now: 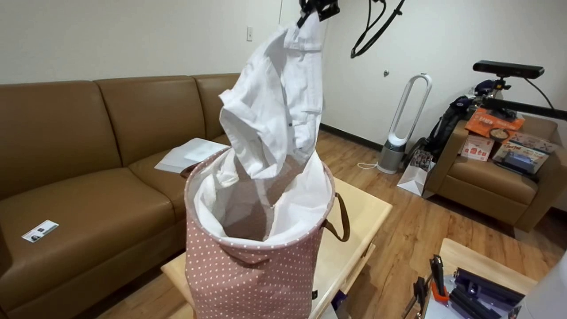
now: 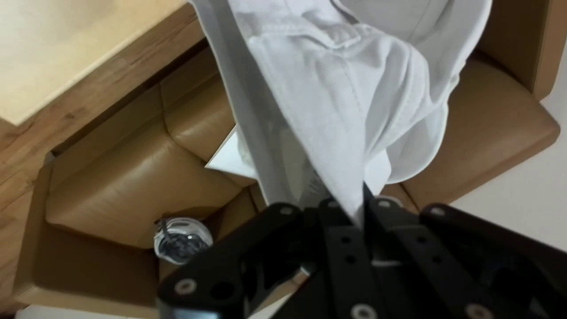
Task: Remove the white piece of clothing from the washing basket.
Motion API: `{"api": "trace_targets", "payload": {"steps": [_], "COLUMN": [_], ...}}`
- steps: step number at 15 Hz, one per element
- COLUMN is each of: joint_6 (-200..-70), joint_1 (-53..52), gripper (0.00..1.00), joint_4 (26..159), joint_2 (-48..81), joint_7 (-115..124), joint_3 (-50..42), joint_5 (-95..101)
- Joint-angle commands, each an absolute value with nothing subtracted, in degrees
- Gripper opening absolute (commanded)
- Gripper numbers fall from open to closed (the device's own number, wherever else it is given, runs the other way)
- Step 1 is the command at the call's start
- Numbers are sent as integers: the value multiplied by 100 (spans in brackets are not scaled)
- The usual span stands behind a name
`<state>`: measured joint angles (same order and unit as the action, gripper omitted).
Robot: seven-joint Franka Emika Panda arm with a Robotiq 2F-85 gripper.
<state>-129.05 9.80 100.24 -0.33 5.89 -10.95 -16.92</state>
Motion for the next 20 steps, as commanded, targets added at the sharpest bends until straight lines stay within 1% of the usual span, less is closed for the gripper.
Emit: {"api": "trace_targets", "payload": {"steps": [1,6,10,12,16,20], "joint_6": [-12877,-12833,-12985,-13365,-14040,-13946], "joint_1": [1209,1496,1614,1529,1405,1609], "gripper": [1,1,1,1,1,1], "joint_4": [9538,9175,9463,10042,10782,10795], "joint_2": [-41,190,485,621,1128,2009], "joint_7": [1174,1786,1627,1184,-116,-1261], "joint_3": [-1296,-1636,-1755,-1594,-1063,-561], "joint_5": [-1325,-913,-1096,-1456,-2309,-2858]}}
